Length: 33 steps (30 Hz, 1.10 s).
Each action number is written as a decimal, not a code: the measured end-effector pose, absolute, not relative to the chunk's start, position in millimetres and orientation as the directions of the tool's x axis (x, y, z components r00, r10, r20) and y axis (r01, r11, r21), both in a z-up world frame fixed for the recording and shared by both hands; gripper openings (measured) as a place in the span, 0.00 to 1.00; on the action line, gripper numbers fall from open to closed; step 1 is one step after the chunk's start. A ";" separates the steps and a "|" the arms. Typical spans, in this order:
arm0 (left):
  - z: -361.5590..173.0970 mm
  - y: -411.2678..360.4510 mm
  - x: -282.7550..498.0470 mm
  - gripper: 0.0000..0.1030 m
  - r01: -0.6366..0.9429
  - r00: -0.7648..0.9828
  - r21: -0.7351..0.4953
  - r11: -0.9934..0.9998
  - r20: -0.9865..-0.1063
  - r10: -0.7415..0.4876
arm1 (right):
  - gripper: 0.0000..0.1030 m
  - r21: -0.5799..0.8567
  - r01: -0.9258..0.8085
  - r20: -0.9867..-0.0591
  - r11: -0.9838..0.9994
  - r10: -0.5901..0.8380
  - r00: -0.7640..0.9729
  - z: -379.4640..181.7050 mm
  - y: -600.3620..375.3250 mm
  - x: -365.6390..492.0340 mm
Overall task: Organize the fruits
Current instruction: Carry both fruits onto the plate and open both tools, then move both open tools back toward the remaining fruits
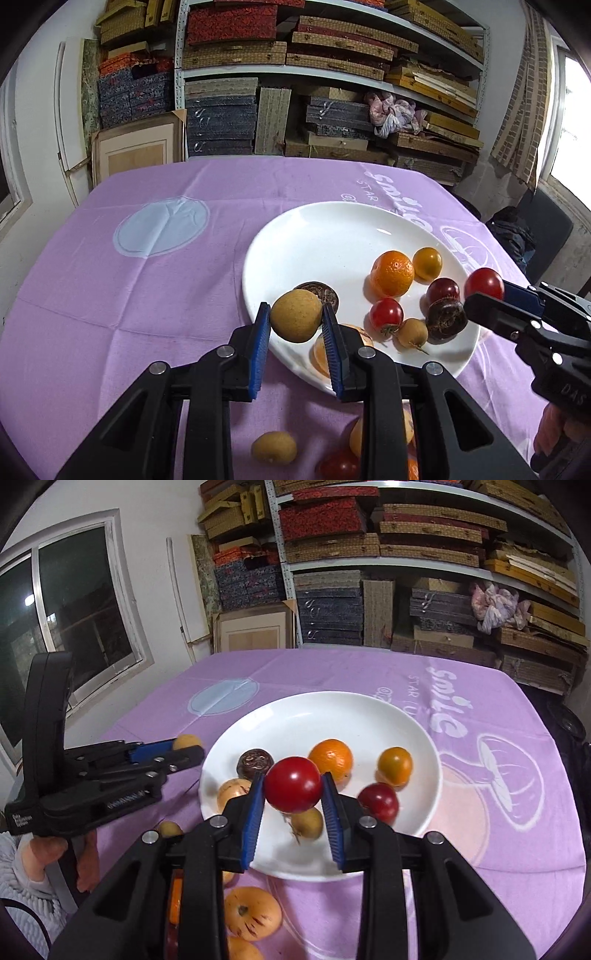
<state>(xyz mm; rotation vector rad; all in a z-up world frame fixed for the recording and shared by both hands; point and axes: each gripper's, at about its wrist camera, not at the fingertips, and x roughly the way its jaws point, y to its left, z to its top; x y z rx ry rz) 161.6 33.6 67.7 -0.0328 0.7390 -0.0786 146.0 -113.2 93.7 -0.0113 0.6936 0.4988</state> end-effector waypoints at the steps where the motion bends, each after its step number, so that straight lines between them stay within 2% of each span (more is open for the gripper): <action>1: 63.4 31.1 166.2 0.28 0.063 0.732 -0.048 0.997 -0.676 -0.079 | 0.29 0.150 -0.449 -0.618 0.881 0.437 0.653 89.6 -105.6 150.7; 10: 37.9 32.3 189.8 0.28 0.071 0.701 -0.049 0.996 -0.708 -0.085 | 0.30 0.117 -0.464 -0.672 0.878 0.414 0.614 52.7 -89.4 173.0; 13: 35.0 33.5 189.4 0.28 0.074 0.702 -0.047 0.996 -0.707 -0.085 | 0.41 0.114 -0.461 -0.675 0.880 0.409 0.614 46.7 -91.2 174.4; 14: 35.8 33.1 188.7 0.30 0.076 0.703 -0.041 0.996 -0.706 -0.083 | 0.41 0.120 -0.462 -0.669 0.879 0.415 0.616 48.1 -92.5 173.7; 16: 39.6 32.5 183.5 0.40 0.078 0.714 -0.037 0.996 -0.695 -0.082 | 0.41 0.126 -0.462 -0.647 0.878 0.426 0.633 56.9 -97.1 168.9; 17: 42.8 32.6 180.8 0.41 0.076 0.723 -0.033 0.997 -0.687 -0.078 | 0.42 0.128 -0.463 -0.631 0.877 0.432 0.644 63.8 -100.2 165.5; 20: 57.4 34.3 171.1 0.41 0.076 0.747 -0.032 0.997 -0.661 -0.078 | 0.47 0.147 -0.464 -0.569 0.874 0.458 0.683 90.8 -111.8 150.3; 22: 70.7 38.0 160.5 0.44 0.071 0.766 -0.044 0.997 -0.638 -0.083 | 0.57 0.139 -0.472 -0.522 0.871 0.469 0.712 112.5 -117.2 135.3; 23: 77.3 40.6 153.9 0.47 0.066 0.775 -0.052 0.996 -0.626 -0.084 | 0.61 0.133 -0.478 -0.496 0.868 0.476 0.726 123.6 -120.2 125.5; 25: 87.3 46.0 136.7 0.70 0.045 0.796 -0.051 0.998 -0.602 -0.067 | 0.73 0.124 -0.487 -0.443 0.864 0.488 0.752 143.0 -127.1 103.4; 28: 88.2 51.8 112.8 0.71 0.023 0.799 0.000 1.000 -0.601 -0.018 | 0.77 0.117 -0.498 -0.401 0.859 0.500 0.768 157.0 -135.3 71.0; 33: 61.2 66.8 87.3 0.71 -0.013 0.756 0.060 0.998 -0.652 0.049 | 0.85 0.124 -0.484 -0.408 0.866 0.490 0.771 134.5 -154.1 31.2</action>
